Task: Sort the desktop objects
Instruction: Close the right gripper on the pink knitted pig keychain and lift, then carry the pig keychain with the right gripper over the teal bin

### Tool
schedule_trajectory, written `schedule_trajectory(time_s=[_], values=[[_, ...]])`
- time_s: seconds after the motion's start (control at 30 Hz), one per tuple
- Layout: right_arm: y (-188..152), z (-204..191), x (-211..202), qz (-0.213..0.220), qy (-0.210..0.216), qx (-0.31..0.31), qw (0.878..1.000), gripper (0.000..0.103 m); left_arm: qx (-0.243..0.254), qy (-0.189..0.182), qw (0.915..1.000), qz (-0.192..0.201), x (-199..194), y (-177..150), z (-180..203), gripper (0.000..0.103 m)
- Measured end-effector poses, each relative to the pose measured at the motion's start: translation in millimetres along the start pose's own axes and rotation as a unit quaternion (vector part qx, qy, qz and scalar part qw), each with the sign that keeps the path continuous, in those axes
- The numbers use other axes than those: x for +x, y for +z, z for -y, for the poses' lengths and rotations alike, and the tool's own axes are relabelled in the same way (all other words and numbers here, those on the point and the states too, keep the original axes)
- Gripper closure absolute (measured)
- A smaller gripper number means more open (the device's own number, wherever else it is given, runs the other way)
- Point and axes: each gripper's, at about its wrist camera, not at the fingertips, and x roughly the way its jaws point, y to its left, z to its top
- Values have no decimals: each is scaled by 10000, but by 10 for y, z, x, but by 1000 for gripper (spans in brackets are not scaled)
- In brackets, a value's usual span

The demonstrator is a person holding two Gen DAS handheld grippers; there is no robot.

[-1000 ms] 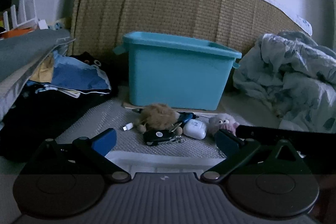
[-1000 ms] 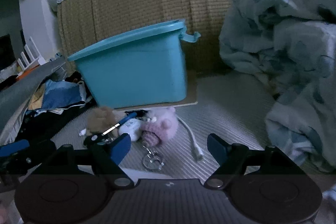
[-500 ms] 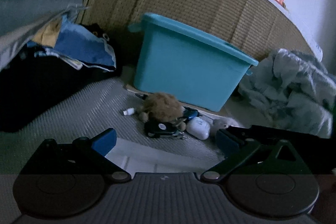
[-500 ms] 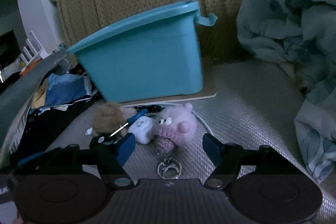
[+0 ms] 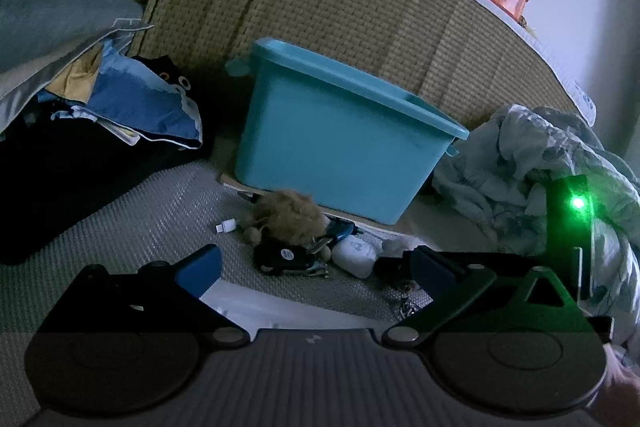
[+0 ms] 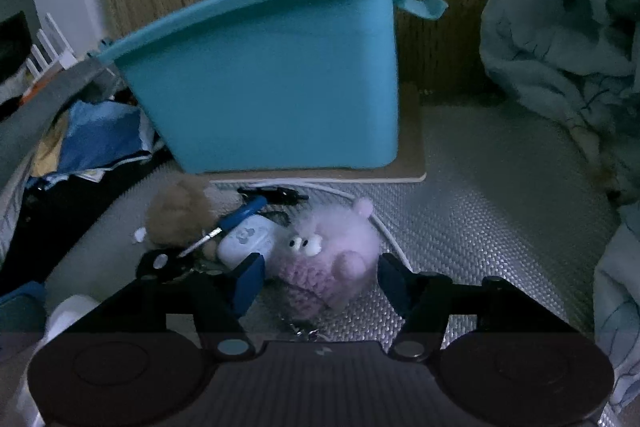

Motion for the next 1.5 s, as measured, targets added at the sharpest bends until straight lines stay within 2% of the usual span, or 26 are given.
schedule_trajectory(time_s=[0.13,0.2,0.27,0.37,0.63,0.9,1.13,1.5], values=[[6,38,42,-1,27,130,9999,39,65,-39,10000,-36,10,-17,23,0],[9,38,49,-10,17,127,9999,43,103,-44,9999,-20,-2,-22,32,0],[5,34,58,-15,7,112,9999,51,134,-47,9999,-4,-14,-26,37,0],[-14,9,38,52,17,54,10000,55,132,-11,9999,-6,-19,-24,30,0],[8,-25,-111,309,55,17,9995,57,83,5,10000,14,-26,-7,4,0],[76,-57,-495,636,101,-36,9979,57,164,147,9997,-115,30,-13,12,0],[335,-88,-833,916,92,-125,9957,57,153,79,9998,-137,40,-2,1,0],[1016,-313,-1129,1277,87,-417,9909,57,218,121,9993,-291,149,34,28,0]])
